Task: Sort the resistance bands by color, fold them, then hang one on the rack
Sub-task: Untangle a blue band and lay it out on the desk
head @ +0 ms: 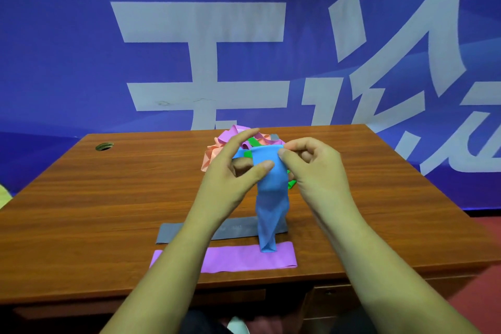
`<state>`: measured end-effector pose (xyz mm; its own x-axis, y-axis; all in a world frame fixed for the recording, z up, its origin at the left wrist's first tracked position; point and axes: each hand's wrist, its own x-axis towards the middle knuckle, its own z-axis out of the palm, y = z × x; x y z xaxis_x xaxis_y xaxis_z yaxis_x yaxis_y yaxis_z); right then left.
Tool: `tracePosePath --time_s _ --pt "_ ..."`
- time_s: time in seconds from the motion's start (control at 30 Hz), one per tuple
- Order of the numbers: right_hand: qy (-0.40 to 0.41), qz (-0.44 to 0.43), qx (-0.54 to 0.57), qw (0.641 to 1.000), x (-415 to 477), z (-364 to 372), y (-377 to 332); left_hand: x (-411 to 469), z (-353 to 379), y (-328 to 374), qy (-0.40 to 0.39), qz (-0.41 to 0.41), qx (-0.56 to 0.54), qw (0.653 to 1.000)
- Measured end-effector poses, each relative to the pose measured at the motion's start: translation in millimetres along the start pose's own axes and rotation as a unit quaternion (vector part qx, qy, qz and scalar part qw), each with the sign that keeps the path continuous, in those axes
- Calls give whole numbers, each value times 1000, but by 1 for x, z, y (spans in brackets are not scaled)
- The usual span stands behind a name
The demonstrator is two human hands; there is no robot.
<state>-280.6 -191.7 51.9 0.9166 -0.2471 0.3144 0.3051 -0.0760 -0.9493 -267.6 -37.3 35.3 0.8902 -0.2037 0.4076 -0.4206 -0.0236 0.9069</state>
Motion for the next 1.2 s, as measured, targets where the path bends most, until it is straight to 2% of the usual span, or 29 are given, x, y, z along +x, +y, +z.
tracePosePath --time_s 0.1,0.23,0.43,0.57,0.63,0.73,0.87,0.97,1.03,1.13,1.2 --pt "-12 -16 -7 1000 -1 -1 -9 1 1 3 36 -4 -33 999" --pt "-34 -41 0 999 -1 -7 -17 5 -4 11 27 -7 -66 997" --pt "-71 -68 18 995 -6 -14 -23 2 -5 27 21 78 32 996" --pt "-116 -137 -131 975 -6 -16 -22 1 -7 22 43 116 115 986" --pt "-118 -155 -167 967 -4 -14 -27 0 -4 21 29 87 62 994" --pt "-139 -147 -131 970 0 -12 -39 -4 4 17 -15 26 -27 999" --pt "-122 -108 -107 981 12 -9 -50 -7 7 11 -18 -4 -24 1000" --pt "-184 -59 -163 967 22 -10 -55 -5 7 6 -1 -9 -6 1000" --pt "-213 -54 -210 953 28 -8 -60 -4 8 5 -2 -32 -49 998" --pt "-193 -61 -226 953 40 -4 -66 -8 10 0 -48 -113 -129 984" --pt "-166 -53 -211 962 48 -3 -69 -12 10 -9 -84 -142 -105 981"
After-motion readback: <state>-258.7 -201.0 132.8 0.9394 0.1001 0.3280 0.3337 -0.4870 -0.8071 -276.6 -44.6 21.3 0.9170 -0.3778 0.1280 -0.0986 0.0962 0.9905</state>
